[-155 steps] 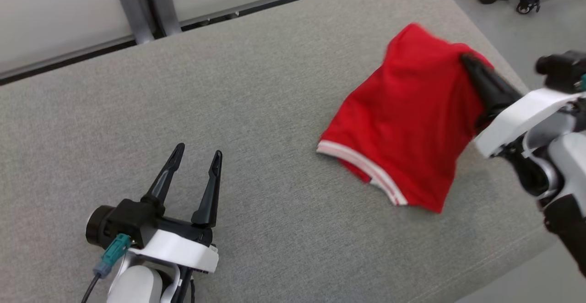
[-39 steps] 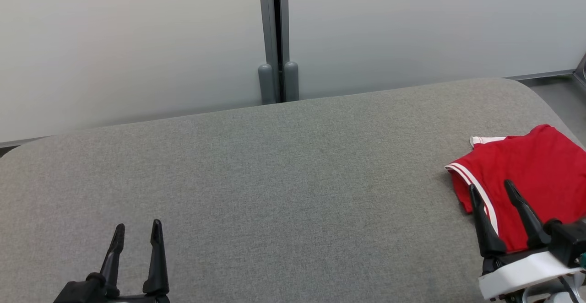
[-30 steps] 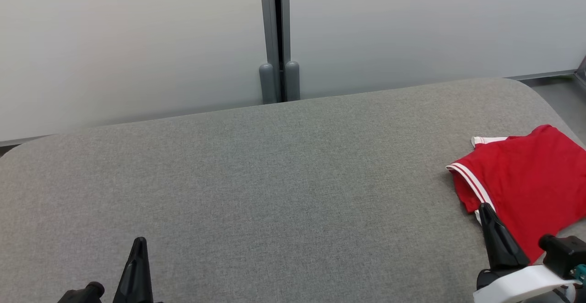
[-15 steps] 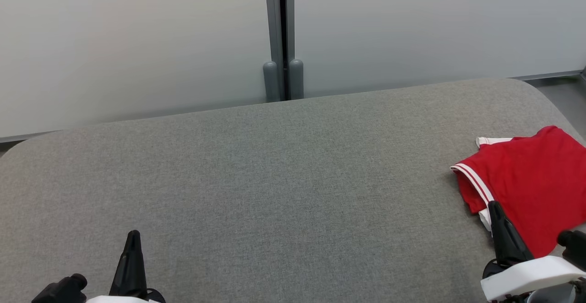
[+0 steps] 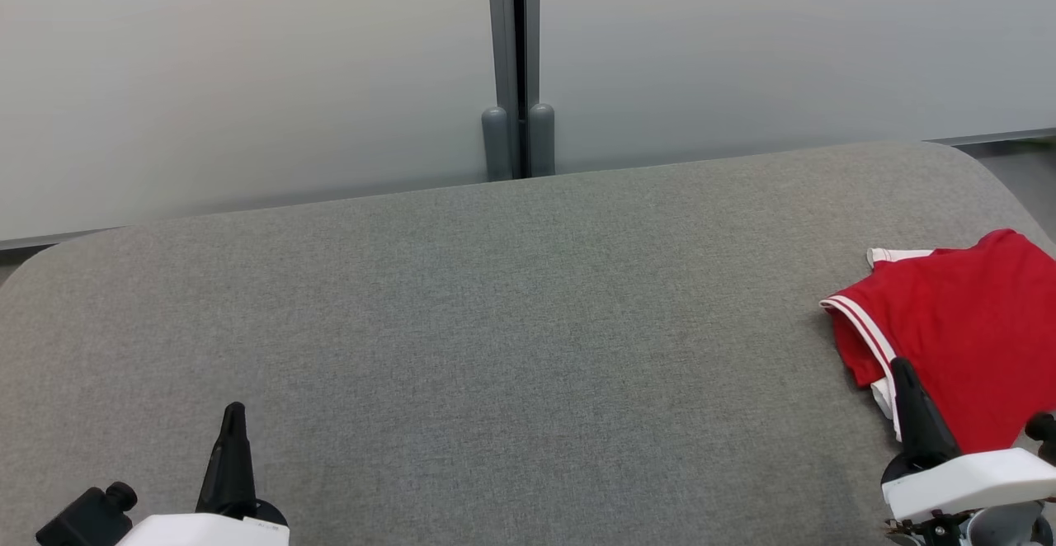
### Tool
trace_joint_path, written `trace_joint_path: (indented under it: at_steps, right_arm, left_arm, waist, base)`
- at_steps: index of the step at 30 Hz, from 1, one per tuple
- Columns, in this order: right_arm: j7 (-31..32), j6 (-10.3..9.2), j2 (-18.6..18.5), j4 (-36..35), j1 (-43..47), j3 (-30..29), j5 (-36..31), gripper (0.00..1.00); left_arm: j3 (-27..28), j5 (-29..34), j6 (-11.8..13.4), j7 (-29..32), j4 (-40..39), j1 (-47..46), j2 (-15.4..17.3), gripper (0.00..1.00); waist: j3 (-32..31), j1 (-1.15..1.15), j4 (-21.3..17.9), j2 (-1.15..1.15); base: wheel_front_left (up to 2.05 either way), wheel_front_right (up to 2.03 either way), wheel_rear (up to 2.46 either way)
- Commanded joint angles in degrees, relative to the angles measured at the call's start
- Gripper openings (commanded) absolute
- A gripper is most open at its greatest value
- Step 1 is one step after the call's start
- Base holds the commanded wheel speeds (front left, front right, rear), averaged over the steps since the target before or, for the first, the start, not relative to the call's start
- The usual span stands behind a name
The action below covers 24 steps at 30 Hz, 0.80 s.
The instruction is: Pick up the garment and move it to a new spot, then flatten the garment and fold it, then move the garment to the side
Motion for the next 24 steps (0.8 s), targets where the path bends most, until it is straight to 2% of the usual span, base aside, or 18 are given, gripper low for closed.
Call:
trace_joint_path:
  at_steps: [1, 24]
  right_arm:
    - [0.65, 0.01, -0.23, -0.46, -1.63, -0.74, 1.93, 0.0]
    - [4.69, 0.01, 1.84, 0.04, -2.52, -3.96, 15.2, 0.0]
  left_arm:
    - [0.45, -1.94, -0.46, 0.5, -0.47, -2.19, 0.43, 0.0]
    - [1.6, -16.29, -1.41, 4.6, 0.99, -5.0, 0.57, 0.0]
  waist:
    - [0.03, 0.0, 0.08, 0.0]
    - [0.46, 0.0, 1.16, 0.0]
  base:
    - [0.0, 0.0, 0.0]
    - [0.0, 0.0, 0.0]
